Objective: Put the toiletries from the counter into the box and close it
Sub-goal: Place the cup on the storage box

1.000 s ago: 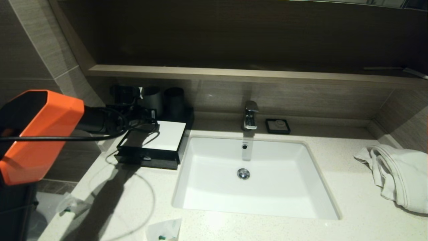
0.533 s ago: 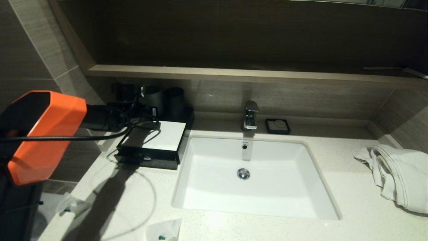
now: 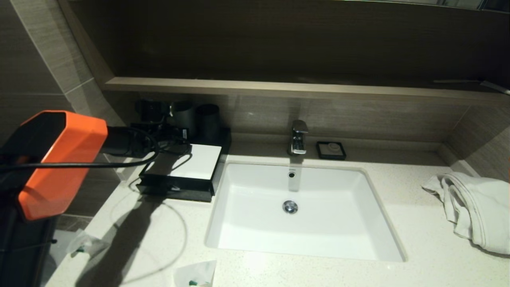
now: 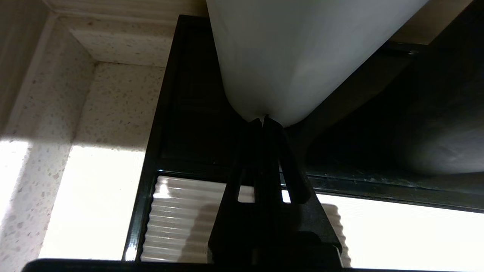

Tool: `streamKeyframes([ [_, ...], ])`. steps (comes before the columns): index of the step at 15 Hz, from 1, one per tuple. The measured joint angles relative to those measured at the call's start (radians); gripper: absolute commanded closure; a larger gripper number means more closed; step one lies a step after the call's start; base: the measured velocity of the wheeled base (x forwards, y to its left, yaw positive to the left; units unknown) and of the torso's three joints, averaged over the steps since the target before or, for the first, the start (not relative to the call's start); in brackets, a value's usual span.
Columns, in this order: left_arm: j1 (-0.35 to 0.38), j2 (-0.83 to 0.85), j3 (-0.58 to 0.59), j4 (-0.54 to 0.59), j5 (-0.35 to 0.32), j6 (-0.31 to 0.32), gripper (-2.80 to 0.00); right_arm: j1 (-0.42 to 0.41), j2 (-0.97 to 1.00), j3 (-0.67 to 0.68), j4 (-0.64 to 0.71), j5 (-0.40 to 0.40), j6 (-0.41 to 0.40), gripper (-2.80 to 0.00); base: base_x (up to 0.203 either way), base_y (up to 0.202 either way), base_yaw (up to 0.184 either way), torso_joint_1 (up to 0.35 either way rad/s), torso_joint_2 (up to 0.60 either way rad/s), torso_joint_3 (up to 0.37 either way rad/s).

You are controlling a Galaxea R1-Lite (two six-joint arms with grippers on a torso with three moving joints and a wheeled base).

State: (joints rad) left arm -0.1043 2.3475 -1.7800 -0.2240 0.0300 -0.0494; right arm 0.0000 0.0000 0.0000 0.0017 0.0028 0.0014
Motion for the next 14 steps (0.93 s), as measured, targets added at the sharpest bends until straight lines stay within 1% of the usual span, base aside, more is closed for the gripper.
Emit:
streamKeyframes([
  [5, 0.0, 0.004, -0.001, 0.0, 0.0, -0.001, 0.0, 0.0, 0.0, 0.0, 0.0, 0.0, 0.0, 0.0, 0.0, 0.0, 0.0, 0.0, 0.0, 0.0],
  [10, 0.0, -0.045, 0.047, -0.003, 0.0, 0.0, 0.0, 0.0, 0.0, 0.0, 0.0, 0.0, 0.0, 0.0, 0.0, 0.0, 0.0, 0.0, 0.0, 0.0],
  [12, 0.0, -0.089, 0.111, -0.007, 0.0, 0.001, 0.0, 0.0, 0.0, 0.0, 0.0, 0.0, 0.0, 0.0, 0.0, 0.0, 0.0, 0.0, 0.0, 0.0],
  [14, -0.001, -0.168, 0.222, -0.011, -0.001, 0.003, 0.0, 0.0, 0.0, 0.0, 0.0, 0.0, 0.001, 0.0, 0.0, 0.0, 0.0, 0.0, 0.0, 0.0],
])
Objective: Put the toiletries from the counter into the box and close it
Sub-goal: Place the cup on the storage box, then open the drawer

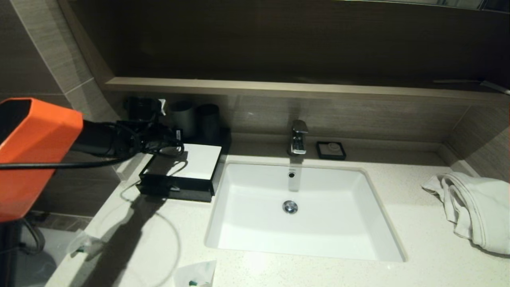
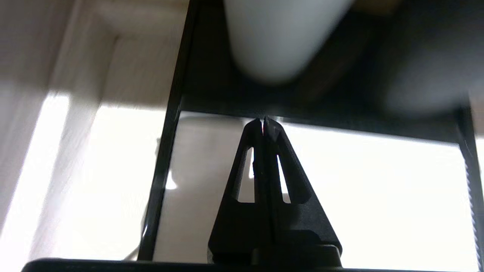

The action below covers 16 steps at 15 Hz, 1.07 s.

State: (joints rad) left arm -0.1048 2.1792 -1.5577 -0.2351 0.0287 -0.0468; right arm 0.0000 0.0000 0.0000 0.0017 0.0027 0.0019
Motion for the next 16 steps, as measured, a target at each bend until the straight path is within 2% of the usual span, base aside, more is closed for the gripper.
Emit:
streamKeyframes([
  [10, -0.015, -0.432, 0.57, -0.06, -0.008, -0.01, 0.0, 0.0, 0.0, 0.0, 0.0, 0.0, 0.0, 0.0, 0.0, 0.0, 0.0, 0.0, 0.0, 0.0],
  [12, -0.019, -0.487, 0.697, -0.139, -0.008, -0.023, 0.0, 0.0, 0.0, 0.0, 0.0, 0.0, 0.0, 0.0, 0.0, 0.0, 0.0, 0.0, 0.0, 0.0],
  [16, -0.022, -0.536, 0.951, -0.389, -0.01, -0.04, 0.0, 0.0, 0.0, 0.0, 0.0, 0.0, 0.0, 0.0, 0.0, 0.0, 0.0, 0.0, 0.0, 0.0],
])
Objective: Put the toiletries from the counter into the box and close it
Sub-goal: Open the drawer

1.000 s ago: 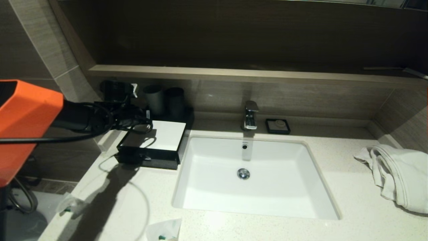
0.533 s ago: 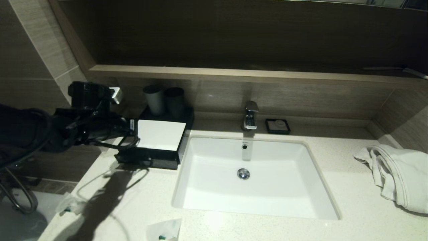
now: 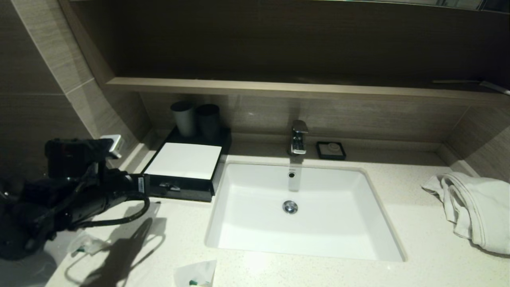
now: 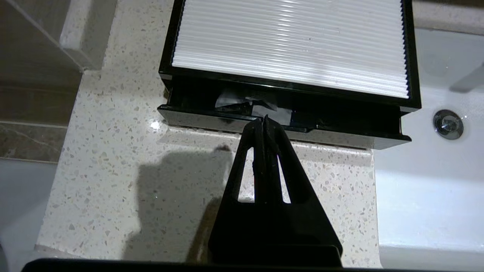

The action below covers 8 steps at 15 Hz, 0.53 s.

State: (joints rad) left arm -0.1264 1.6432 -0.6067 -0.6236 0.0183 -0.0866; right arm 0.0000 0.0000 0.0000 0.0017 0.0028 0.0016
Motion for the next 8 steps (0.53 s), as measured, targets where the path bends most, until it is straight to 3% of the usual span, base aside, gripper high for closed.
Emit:
streamKeyframes([
  [3, -0.002, -0.001, 0.099, -0.163, -0.008, -0.012, 0.0, 0.0, 0.0, 0.0, 0.0, 0.0, 0.0, 0.0, 0.0, 0.0, 0.0, 0.0, 0.0, 0.0],
  [8, -0.003, 0.016, 0.131, -0.169, -0.033, -0.011, 0.0, 0.0, 0.0, 0.0, 0.0, 0.0, 0.0, 0.0, 0.0, 0.0, 0.0, 0.0, 0.0, 0.0],
])
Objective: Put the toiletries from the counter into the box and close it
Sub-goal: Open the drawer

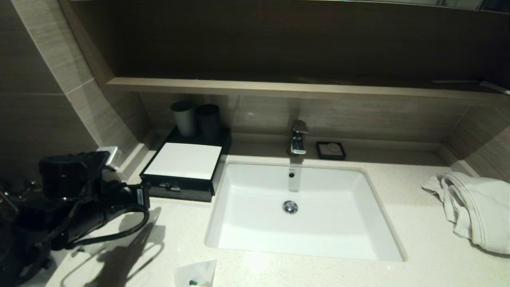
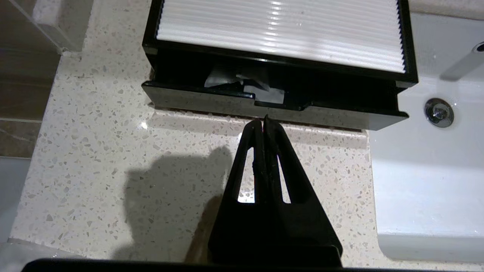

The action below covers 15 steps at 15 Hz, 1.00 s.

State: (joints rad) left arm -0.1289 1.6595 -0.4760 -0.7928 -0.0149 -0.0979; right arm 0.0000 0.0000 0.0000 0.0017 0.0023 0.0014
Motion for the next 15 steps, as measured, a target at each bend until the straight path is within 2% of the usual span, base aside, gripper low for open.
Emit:
streamKeyframes([
  [6, -0.021, 0.088, 0.01, -0.099, -0.008, 0.0, 0.0, 0.0, 0.0, 0.0, 0.0, 0.0, 0.0, 0.0, 0.0, 0.0, 0.0, 0.0, 0.0, 0.0],
  [15, -0.049, 0.175, -0.01, -0.149, -0.004, -0.001, 0.0, 0.0, 0.0, 0.0, 0.0, 0.0, 0.0, 0.0, 0.0, 0.0, 0.0, 0.0, 0.0, 0.0],
])
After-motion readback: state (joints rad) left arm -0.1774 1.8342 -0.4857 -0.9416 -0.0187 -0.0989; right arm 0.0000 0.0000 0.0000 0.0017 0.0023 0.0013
